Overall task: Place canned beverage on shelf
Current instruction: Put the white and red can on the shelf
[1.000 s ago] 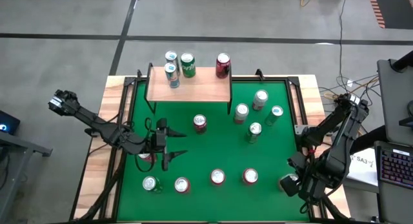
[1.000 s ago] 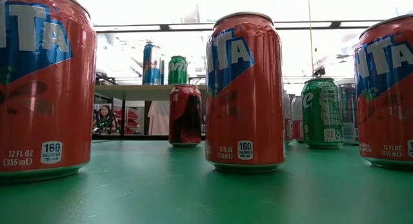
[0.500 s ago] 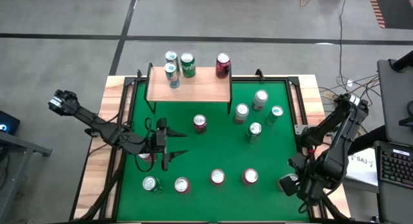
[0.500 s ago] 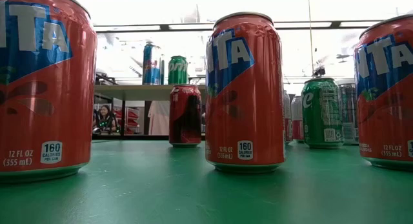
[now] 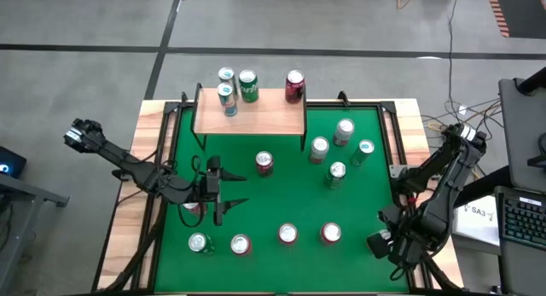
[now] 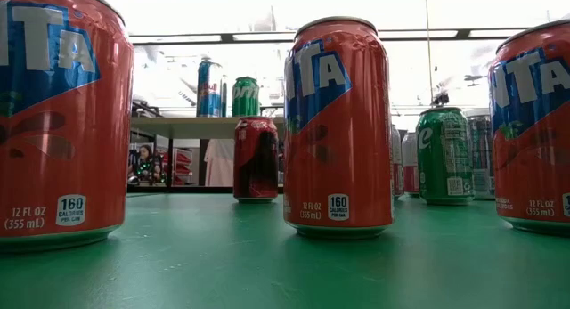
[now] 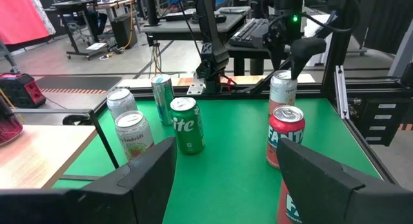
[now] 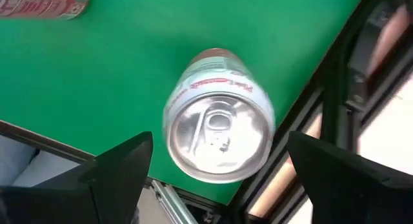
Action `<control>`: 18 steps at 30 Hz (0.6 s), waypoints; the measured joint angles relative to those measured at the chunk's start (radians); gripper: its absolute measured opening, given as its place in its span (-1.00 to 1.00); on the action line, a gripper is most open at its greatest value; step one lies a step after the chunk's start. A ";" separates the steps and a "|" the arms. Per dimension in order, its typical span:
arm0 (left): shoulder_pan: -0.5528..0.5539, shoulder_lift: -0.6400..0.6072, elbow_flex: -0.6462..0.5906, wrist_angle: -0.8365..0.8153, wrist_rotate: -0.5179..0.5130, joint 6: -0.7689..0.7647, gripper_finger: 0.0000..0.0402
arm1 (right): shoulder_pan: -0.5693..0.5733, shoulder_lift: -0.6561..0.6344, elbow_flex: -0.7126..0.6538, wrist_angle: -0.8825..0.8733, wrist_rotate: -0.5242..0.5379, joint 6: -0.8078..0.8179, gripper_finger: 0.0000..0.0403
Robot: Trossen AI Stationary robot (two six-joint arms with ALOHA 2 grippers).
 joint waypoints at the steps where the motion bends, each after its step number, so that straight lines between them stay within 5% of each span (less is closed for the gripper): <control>1: 0.000 0.000 0.000 0.000 0.000 0.000 0.25 | 0.000 0.000 -0.011 0.011 0.000 0.001 0.75; 18: 0.000 0.000 0.000 0.001 0.000 0.000 0.25 | 0.000 0.000 -0.159 0.141 -0.002 0.036 0.62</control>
